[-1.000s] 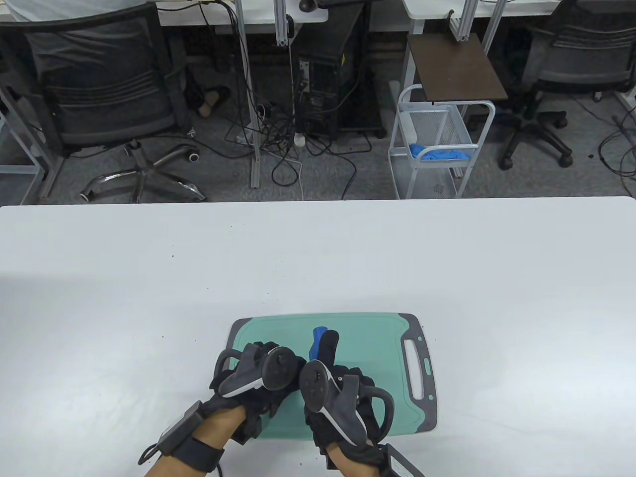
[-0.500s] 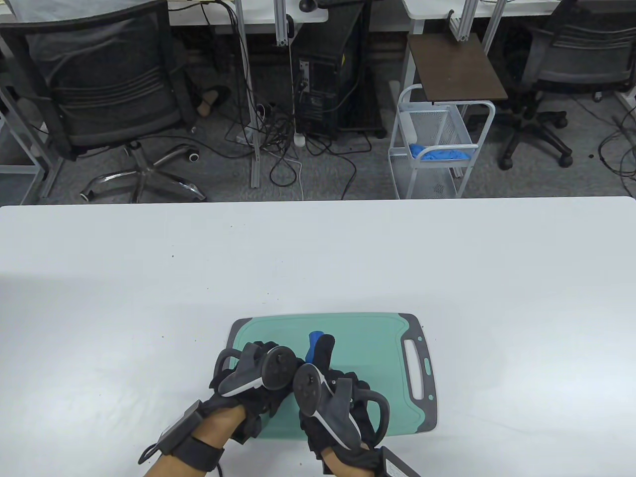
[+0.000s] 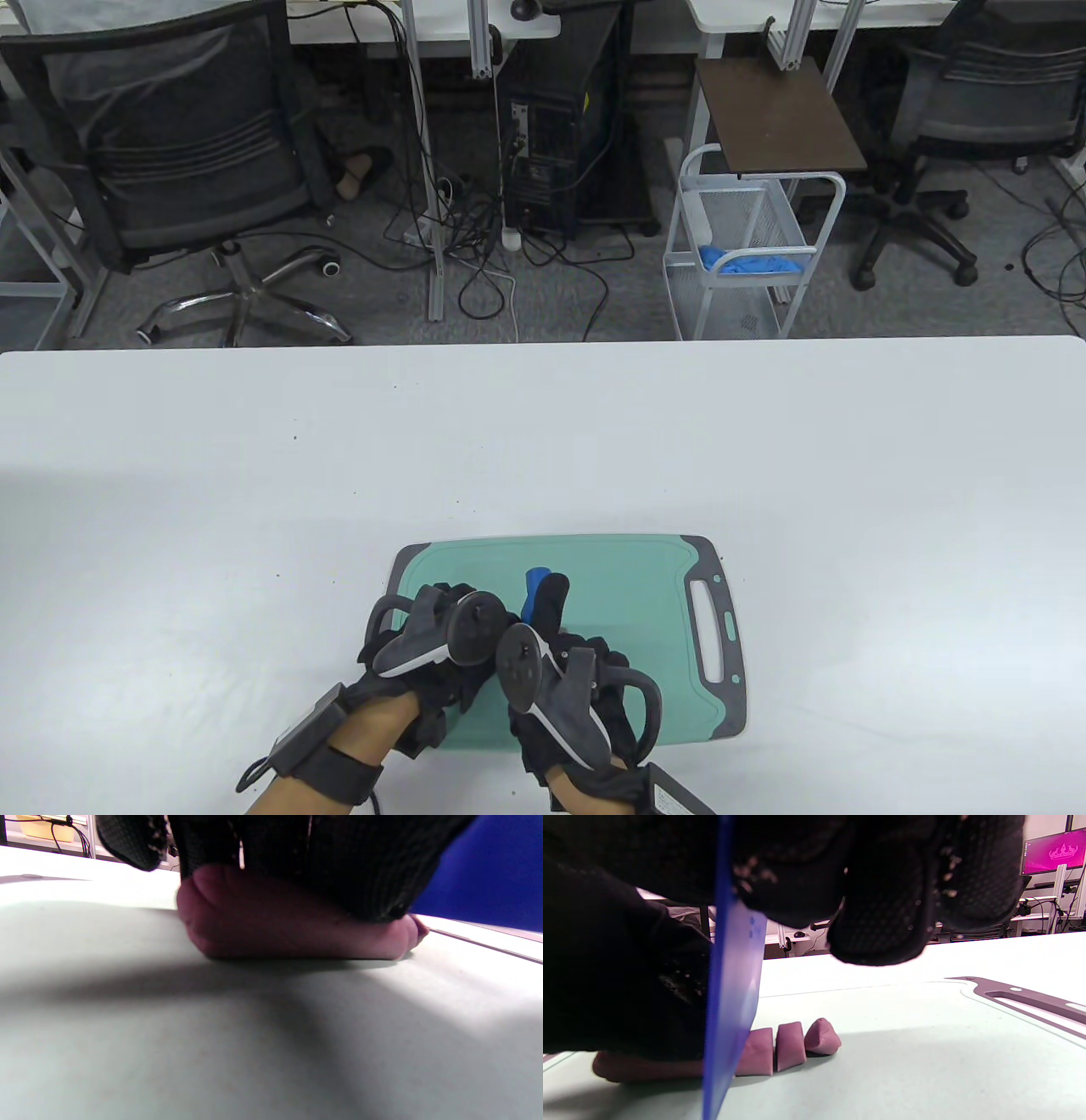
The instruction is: Slice plasticine roll into thin flakes
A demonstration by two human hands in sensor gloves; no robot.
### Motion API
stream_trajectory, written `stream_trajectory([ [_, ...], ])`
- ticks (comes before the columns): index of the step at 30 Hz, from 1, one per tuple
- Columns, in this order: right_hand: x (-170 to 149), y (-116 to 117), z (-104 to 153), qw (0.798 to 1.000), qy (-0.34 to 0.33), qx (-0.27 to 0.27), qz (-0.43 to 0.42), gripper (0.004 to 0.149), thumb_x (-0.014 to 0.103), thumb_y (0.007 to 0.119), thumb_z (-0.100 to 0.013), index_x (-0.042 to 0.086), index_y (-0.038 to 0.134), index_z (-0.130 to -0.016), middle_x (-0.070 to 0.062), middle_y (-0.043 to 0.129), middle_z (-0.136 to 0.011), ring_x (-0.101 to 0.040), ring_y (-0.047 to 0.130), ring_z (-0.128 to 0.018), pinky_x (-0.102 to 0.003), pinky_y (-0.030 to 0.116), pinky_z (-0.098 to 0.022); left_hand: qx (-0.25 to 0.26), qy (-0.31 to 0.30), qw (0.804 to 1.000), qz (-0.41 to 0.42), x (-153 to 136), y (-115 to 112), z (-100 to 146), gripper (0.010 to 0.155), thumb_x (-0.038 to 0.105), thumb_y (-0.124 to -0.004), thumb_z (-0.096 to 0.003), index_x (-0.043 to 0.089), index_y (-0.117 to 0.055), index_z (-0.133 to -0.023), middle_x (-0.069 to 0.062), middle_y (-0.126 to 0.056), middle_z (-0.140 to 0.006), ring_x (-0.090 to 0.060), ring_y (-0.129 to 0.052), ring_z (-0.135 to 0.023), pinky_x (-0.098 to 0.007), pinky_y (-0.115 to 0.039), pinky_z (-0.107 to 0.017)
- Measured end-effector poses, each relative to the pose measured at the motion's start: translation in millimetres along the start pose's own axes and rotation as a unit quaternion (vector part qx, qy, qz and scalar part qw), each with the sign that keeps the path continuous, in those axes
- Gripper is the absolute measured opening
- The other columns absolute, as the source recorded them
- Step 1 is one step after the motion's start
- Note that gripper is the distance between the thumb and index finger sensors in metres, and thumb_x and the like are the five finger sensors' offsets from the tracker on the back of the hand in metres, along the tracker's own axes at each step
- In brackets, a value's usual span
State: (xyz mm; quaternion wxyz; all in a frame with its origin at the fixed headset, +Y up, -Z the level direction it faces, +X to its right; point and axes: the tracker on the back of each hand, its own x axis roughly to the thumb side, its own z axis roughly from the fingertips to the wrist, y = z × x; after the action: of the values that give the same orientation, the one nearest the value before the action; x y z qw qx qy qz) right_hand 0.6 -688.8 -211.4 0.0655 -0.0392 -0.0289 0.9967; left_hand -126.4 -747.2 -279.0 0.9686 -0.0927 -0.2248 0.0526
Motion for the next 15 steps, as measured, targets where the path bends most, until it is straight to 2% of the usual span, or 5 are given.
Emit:
stream_trajectory([
  [15,3.0,0.4,-0.5,1.0,-0.003,-0.008,0.012,0.082,0.04,0.083,-0.043,0.012,0.036,-0.104,-0.003,0.095,-0.036,-0.032,0.101,-0.041,-0.06,0.081,-0.047,0.0,0.0,1.0,0.0,0.0,0.0,0.0,0.047,0.051,-0.088,-0.0341,0.037,-0.088,-0.079,0.011,-0.096,-0.087,-0.029,-0.089,-0.091,-0.056,-0.068,-0.073],
])
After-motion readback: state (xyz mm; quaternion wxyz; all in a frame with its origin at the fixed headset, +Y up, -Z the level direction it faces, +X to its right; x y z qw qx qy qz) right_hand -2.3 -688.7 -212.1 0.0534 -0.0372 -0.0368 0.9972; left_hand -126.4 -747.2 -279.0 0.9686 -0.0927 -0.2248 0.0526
